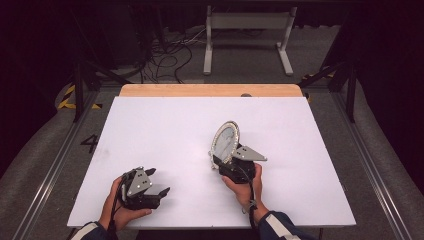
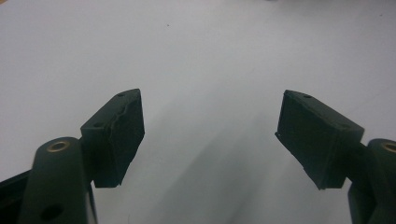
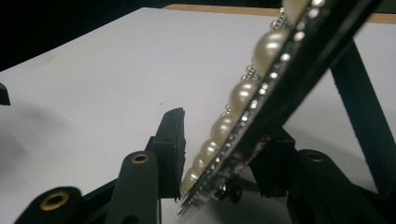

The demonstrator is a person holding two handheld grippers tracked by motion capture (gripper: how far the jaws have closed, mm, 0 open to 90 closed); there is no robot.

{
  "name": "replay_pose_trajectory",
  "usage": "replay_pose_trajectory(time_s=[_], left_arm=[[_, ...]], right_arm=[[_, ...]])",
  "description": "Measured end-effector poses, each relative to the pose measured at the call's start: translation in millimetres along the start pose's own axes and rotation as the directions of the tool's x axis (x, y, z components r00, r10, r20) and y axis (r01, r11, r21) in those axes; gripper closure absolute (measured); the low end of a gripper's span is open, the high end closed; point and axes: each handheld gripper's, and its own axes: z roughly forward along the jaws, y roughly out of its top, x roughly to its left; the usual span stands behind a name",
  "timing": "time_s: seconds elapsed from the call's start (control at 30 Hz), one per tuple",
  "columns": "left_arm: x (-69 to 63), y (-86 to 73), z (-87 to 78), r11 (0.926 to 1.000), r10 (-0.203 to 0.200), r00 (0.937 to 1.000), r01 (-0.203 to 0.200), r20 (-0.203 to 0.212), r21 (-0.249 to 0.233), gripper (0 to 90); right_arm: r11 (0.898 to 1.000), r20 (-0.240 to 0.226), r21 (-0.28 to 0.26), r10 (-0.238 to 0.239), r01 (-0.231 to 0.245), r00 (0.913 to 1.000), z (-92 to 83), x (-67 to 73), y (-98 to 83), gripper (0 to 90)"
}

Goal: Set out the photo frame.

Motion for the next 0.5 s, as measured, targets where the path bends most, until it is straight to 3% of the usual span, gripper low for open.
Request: replay_pose_trajectory(time_s=[0.1,0.23,0.5], left_arm=[[1.1,0.0,0.8,1.0000,-0.010,0.9999,0.010,-0.004,0.002,23.5],[1.5,2.4,0.9,0.9998,0.019,0.9998,-0.019,-0.008,0.009,23.5],[4.8,8.6,4.7,0.9999,0.015,0.9998,-0.015,0.009,-0.003,23.4]], right_arm=[[1.000,-0.013,0.008,-0.005,0.005,0.9999,-1.5,-2.3,0.5,60.7],[1.000,-0.032,0.029,-0.009,0.010,0.9994,-5.6,-6.6,1.3,67.0],[0.998,-0.066,0.063,-0.020,0.024,0.9976,-14.2,-12.7,1.2,70.5]])
